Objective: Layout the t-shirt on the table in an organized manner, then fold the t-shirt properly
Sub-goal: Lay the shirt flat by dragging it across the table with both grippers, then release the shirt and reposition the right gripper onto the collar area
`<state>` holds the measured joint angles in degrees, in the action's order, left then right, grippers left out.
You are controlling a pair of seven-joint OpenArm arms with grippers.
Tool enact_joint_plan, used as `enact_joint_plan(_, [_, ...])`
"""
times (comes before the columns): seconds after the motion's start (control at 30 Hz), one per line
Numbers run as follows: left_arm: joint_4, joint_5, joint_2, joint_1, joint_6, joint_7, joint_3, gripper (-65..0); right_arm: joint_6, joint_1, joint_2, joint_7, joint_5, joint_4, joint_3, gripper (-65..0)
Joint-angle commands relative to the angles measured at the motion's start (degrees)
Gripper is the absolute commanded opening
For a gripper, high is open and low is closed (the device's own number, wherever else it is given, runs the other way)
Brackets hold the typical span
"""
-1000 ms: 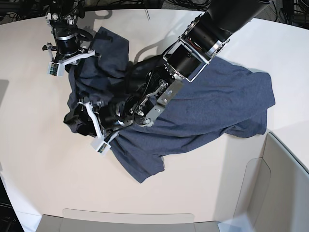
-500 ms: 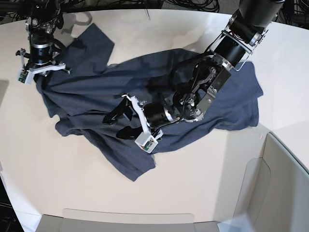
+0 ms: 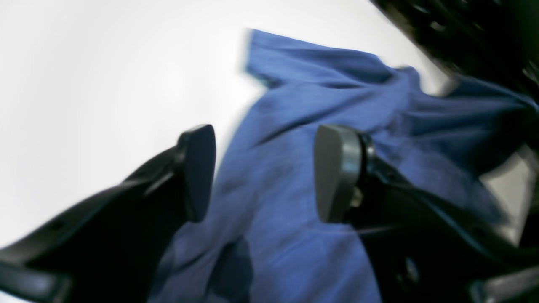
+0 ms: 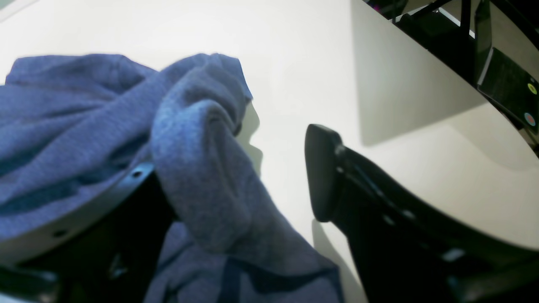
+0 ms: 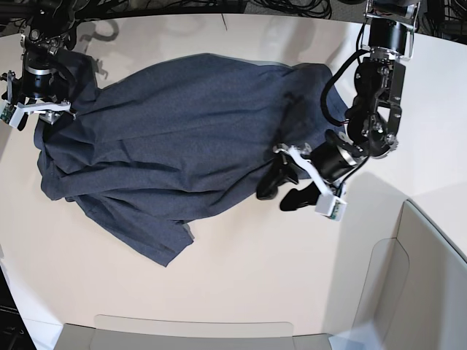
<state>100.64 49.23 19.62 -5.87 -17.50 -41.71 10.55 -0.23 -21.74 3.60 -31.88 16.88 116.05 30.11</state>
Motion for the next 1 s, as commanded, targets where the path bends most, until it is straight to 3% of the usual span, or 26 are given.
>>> enact_joint_plan(0.0, [1.4,0.7,0.4,0.3,-0.5,-0.1,-2.1,-33.9,0.0,0.5,0.8,1.9,0.7,1.3,0.5,-28.3])
enact_joint_plan(0.2, [1.4,0.7,0.4,3.8,-0.6,-5.1,-8.5,-37.1,0.0,2.8,1.3,1.5,1.4,1.1,3.3,-28.1])
enact_joint_plan(0.37, [1.3,0.7,0.4,6.3,-0.6,-5.5,-8.7,-37.1,0.1,4.8,1.3,1.4,1.5,1.0,8.5,-28.1])
enact_joint_plan(0.7, [1.2,0.6,0.6,9.8,-0.7,-5.9,-8.7,-37.1,0.1,3.9,2.0,-0.6,1.3,0.4,9.3,-27.7])
enact_joint_plan(0.87, [1.2,0.6,2.4,11.3,-0.7,-5.5,-8.7,-37.1,0.1,4.3,2.1,-6.9,1.3,-0.1,9.3,-15.6])
enact_joint_plan(0.97, [1.2,0.6,2.5,11.5,-0.7,-5.8,-10.0,-37.1,0.1,4.4,2.1,-7.0,1.3,-0.1,9.4,-13.0])
